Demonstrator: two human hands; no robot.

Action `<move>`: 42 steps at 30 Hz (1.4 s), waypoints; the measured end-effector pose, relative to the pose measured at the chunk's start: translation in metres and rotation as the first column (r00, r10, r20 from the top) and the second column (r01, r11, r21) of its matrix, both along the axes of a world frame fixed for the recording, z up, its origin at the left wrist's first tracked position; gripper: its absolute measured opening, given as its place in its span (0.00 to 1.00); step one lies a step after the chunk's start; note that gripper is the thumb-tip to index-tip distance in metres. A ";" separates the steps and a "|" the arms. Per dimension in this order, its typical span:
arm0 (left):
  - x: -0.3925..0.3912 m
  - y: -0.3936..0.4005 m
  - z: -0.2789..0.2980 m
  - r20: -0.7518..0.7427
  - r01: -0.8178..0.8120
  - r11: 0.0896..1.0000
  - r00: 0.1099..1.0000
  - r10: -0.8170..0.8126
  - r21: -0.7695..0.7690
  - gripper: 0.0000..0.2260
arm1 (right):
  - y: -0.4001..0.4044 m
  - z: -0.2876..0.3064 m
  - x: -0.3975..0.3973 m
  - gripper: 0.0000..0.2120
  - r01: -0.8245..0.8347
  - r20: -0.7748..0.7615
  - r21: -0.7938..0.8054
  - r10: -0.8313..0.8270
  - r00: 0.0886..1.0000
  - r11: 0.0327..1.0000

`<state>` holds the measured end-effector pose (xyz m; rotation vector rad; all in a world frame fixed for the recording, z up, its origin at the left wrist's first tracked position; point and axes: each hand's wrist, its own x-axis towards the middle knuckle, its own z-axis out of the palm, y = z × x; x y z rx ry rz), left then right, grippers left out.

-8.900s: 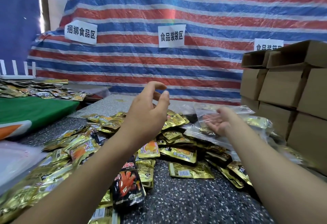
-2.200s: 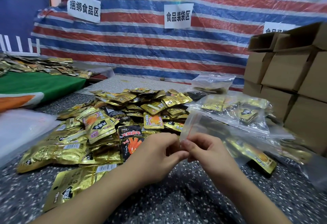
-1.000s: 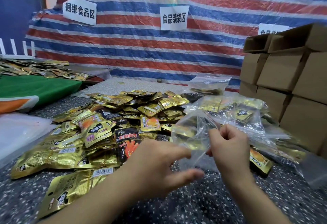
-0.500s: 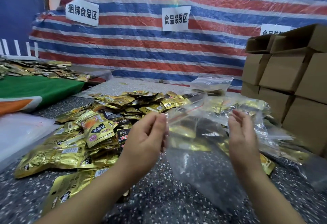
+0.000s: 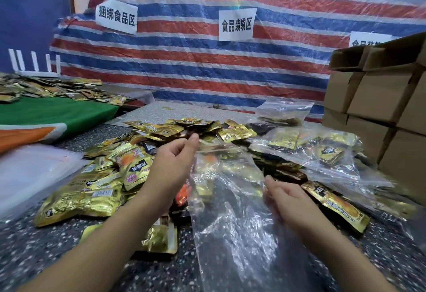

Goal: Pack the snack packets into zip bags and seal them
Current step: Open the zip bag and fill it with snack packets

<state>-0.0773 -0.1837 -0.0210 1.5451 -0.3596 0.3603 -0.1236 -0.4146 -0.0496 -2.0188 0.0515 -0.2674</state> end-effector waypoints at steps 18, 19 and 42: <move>0.003 -0.010 -0.034 0.266 0.043 0.779 0.927 -0.265 0.626 0.19 | 0.078 0.087 0.077 0.15 -0.275 -0.130 -0.457 0.243 0.961 0.846; 0.003 -0.010 -0.034 0.253 0.034 0.758 0.932 -0.259 0.651 0.18 | 0.090 0.086 0.083 0.16 -0.324 -0.210 -0.530 0.248 0.946 0.784; -0.007 -0.013 -0.030 0.127 0.099 0.642 0.947 -0.296 0.760 0.16 | 0.140 0.065 0.100 0.21 -0.366 -0.452 -0.698 0.019 0.892 0.616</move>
